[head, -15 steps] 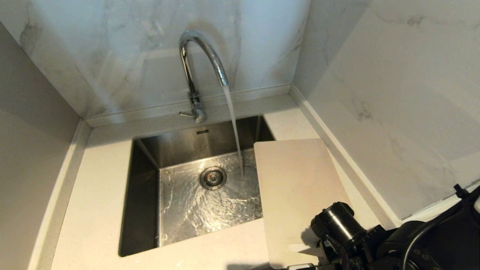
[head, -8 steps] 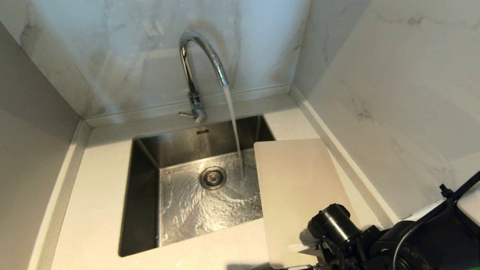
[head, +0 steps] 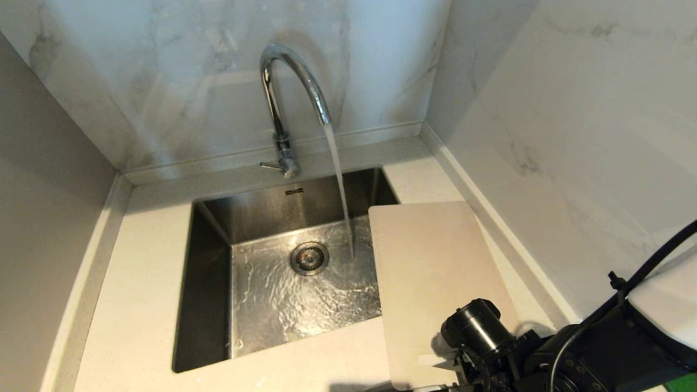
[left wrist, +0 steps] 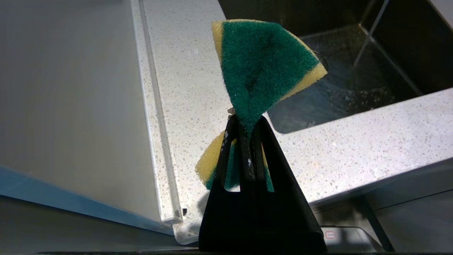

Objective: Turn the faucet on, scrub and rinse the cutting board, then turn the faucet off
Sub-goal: Pick up the cutting board

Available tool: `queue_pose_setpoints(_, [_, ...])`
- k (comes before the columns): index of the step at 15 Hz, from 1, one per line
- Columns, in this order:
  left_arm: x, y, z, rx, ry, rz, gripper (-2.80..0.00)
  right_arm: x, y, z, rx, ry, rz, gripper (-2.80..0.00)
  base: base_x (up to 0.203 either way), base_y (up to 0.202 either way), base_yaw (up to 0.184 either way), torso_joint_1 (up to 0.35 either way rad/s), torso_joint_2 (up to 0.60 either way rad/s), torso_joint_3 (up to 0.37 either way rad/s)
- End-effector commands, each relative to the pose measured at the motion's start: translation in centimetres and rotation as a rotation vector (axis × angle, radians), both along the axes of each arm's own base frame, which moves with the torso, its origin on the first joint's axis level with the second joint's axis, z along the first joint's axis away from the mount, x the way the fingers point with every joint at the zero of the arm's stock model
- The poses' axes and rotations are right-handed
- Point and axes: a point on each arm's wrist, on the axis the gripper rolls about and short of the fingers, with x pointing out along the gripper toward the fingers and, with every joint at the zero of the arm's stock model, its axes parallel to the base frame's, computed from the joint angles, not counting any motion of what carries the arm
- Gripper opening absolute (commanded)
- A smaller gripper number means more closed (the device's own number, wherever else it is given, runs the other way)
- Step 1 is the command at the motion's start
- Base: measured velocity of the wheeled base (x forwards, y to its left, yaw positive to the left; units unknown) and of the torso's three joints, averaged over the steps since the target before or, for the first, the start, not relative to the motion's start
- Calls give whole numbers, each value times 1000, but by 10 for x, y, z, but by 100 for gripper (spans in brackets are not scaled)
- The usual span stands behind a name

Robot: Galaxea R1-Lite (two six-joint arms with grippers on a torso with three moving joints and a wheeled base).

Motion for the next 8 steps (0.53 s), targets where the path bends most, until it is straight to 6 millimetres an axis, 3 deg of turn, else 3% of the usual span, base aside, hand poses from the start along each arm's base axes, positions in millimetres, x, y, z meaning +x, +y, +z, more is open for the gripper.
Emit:
queue_pose_setpoints(1, [0, 0, 0, 0, -1, 0, -280, 1, 1, -6, -15, 20, 7, 0, 0, 0, 0, 0, 0, 0])
queue_pose_setpoints(8, [0, 0, 0, 1, -1, 1, -280, 4, 2, -15, -30, 49, 7, 0, 0, 0, 0, 0, 0, 0])
